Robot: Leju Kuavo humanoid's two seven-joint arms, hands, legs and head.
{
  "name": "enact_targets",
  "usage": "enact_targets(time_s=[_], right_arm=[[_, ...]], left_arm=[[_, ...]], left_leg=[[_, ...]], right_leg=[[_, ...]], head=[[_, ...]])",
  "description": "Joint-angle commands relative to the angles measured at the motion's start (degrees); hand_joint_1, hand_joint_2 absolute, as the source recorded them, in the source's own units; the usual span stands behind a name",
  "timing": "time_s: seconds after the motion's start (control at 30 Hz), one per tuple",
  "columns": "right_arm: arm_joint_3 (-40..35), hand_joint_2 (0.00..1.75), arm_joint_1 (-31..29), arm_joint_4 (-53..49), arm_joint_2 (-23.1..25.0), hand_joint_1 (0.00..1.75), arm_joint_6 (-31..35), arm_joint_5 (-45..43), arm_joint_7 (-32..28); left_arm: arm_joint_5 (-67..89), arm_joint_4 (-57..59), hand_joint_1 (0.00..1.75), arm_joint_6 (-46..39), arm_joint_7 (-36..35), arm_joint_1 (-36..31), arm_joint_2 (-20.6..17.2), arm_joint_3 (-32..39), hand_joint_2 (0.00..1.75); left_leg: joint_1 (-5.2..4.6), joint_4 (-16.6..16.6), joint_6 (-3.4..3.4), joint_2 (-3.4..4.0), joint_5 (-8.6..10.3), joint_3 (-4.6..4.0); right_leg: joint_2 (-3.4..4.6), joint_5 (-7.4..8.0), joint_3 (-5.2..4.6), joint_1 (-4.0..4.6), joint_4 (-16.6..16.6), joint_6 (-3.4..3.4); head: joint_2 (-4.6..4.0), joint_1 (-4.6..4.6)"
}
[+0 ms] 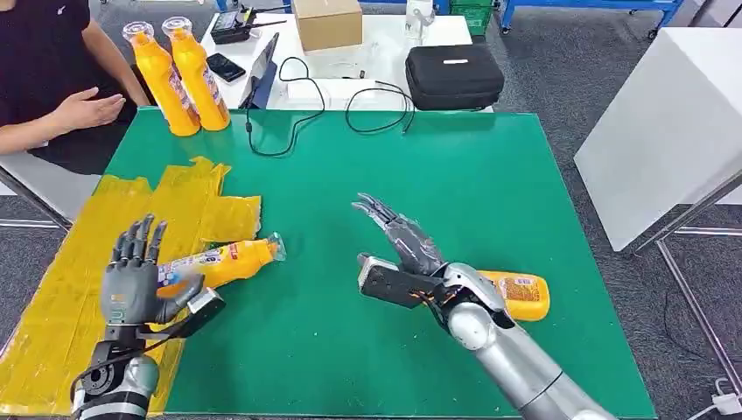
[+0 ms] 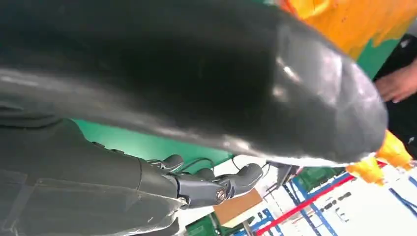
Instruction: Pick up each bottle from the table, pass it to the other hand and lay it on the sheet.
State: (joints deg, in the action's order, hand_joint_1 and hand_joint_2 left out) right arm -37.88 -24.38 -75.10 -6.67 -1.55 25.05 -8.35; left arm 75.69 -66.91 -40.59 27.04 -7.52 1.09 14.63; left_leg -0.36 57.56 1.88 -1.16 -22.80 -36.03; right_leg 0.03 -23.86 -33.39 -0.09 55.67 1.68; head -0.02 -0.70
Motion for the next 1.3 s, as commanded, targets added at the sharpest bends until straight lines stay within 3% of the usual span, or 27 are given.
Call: enact_targets(time_s=[0.03, 0.2, 0.37, 0.47, 0.5, 0.53, 0.57, 0.63, 0.67, 0.7, 0.77, 0.9, 1.0, 1.13, 1.3], right_arm=[[0.7, 0.0, -0.23, -0.16, -0.57, 0.0, -0.25, 0.2, -0.17], [0.89, 0.0, -0.21, 0.13, 0.46, 0.0, -0.73, 1.18, -0.17], [0.55, 0.0, -0.71, 0.92, 1.81, 0.0, -1.29, 1.92, -0.24], [0.52, 0.0, -0.22, 0.7, 1.91, 0.0, -1.55, 2.42, -0.18], [0.25, 0.0, 0.67, -0.2, 1.36, 0.0, -1.34, 3.69, -0.12], [0.46, 0.0, 2.37, -1.6, 0.78, 0.0, -0.19, 6.32, -0.3], [1.48, 1.75, 6.78, -5.31, -0.18, 0.0, 0.96, 9.53, -0.55], [4.0, 1.75, 17.15, -13.52, -3.76, 0.0, 2.3, 16.56, -0.4], [5.84, 1.75, 24.15, -18.98, -7.28, 0.0, 4.08, 22.88, 2.57], [8.59, 1.75, 30.76, -23.59, -10.48, 0.0, 6.63, 26.7, 3.89], [11.45, 1.75, 36.63, -28.25, -13.79, 0.0, 8.59, 28.43, 5.6], [11.77, 1.75, 35.36, -28.68, -12.94, 0.0, 7.03, 28.63, 5.47], [11.53, 1.75, 34.26, -28.0, -12.09, 0.0, 6.38, 28.84, 5.66], [12.19, 1.75, 34.89, -28.29, -12.34, 0.0, 6.82, 30.05, 7.49], [22.81, 1.75, 48.25, -38.37, -19.54, 0.0, 9.66, 30.24, 14.14]], left_arm=[[-0.2, -1.2, 0.0, 0.59, 0.11, -1.88, 2.98, 5.97, 0.0], [-5.66, -1.32, 0.0, 0.59, 4.09, -3.87, 4.54, 9.27, 0.0], [-11.03, 3.69, 0.0, 0.59, -0.13, -8.39, 0.6, 5.32, 0.0], [-15.2, 4.02, 0.0, 0.59, -0.28, -9.09, 0.36, 4.75, 0.0], [-23.29, 2.05, 0.0, 3.82, 0.88, -8.25, 0.53, 4.26, 0.0], [-32.41, -2.32, 0.0, 11.96, 2.89, -7.72, 3.12, 6.64, 0.0], [-47.63, -9.69, 0.0, 24.23, 1.43, -4.67, 4.54, 8.95, 0.0], [-62.39, -23.8, 0.0, 41.01, -0.75, 2.99, 7.88, 10.22, 0.0], [-67.68, -31.5, 0.0, 45.08, -0.31, 8.68, 10.35, 8.88, 0.0], [-68.3, -37.21, 0.0, 45.85, -1.19, 13.83, 12.12, 5.82, 0.0], [-69.27, -40.21, 0.0, 45.16, -1.42, 17.65, 12.77, 2.3, 0.0], [-69.52, -38.12, 0.0, 43.86, -1.05, 16.33, 11.49, 1.64, 0.0], [-69.68, -37.33, 0.0, 43.68, -0.96, 15.61, 10.96, 1.86, 0.0], [-69.7, -37.47, 0.0, 43.75, -0.98, 15.88, 10.91, 1.57, 0.0], [-70.84, -38.41, 0.0, 43.2, -1.62, 17.98, 11.23, 0.61, 0.0]], left_leg=[[0.05, 0.02, -0.1, -0.02, -0.04, 0.07], [0.08, 0.01, -0.08, 0.03, -0.03, 0.07], [0.1, 0.04, -0.13, -0.05, -0.04, 0.1], [0.07, 0.01, -0.11, -0.05, -0.01, 0.1], [0.09, 0.01, -0.15, -0.06, -0.04, 0.17], [0.08, -0.02, -0.11, -0.02, -0.02, 0.12], [0.08, 0.01, -0.14, 0.0, -0.07, 0.21], [0.17, 0.03, -0.11, -0.02, -0.19, 0.24], [0.16, -0.02, -0.05, -0.15, -0.13, 0.17], [0.18, 0.0, -0.07, -0.18, -0.22, 0.27], [0.09, -0.04, -0.01, -0.45, -0.34, 0.39], [-0.13, 0.12, 0.13, -0.26, -0.64, 0.06], [-0.14, 0.13, 0.08, 0.04, -0.87, 0.28], [-0.17, 0.0, 0.1, -0.03, -0.73, 0.22], [-0.09, 0.07, 0.08, -0.35, -0.67, 0.38]], right_leg=[[-0.08, -0.06, 0.11, 0.04, 0.0, -0.01], [-0.04, -0.04, 0.11, 0.04, 0.0, 0.0], [-0.11, -0.09, 0.17, 0.06, 0.04, -0.03], [-0.1, -0.06, 0.16, 0.05, 0.04, -0.03], [-0.12, -0.09, 0.25, 0.07, 0.02, -0.03], [-0.06, -0.05, 0.2, 0.05, -0.01, -0.02], [-0.06, -0.1, 0.28, 0.05, 0.01, -0.03], [-0.12, -0.18, 0.39, 0.14, -0.1, 0.0], [-0.2, -0.14, 0.35, 0.14, -0.16, 0.02], [-0.25, -0.23, 0.49, 0.16, -0.18, 0.03], [-0.5, -0.42, 0.67, 0.07, -0.26, 0.1], [-0.22, -0.64, 0.31, -0.14, -0.07, 0.22], [0.0, -0.63, 0.45, -0.12, -0.07, 0.14], [-0.11, -0.53, 0.29, -0.15, -0.18, 0.15], [-0.45, -0.72, 0.56, -0.13, -0.13, 0.15]], head=[[0.0, 0.0], [0.0, 0.0], [0.0, -0.02], [0.0, 0.0], [0.0, -0.02], [0.0, 0.0], [0.0, 0.0], [0.0, 0.0], [0.0, 0.0], [0.0, -0.04], [0.0, 0.02], [0.0, -0.02], [0.0, 0.0], [0.0, 0.02], [0.0, 0.04]])
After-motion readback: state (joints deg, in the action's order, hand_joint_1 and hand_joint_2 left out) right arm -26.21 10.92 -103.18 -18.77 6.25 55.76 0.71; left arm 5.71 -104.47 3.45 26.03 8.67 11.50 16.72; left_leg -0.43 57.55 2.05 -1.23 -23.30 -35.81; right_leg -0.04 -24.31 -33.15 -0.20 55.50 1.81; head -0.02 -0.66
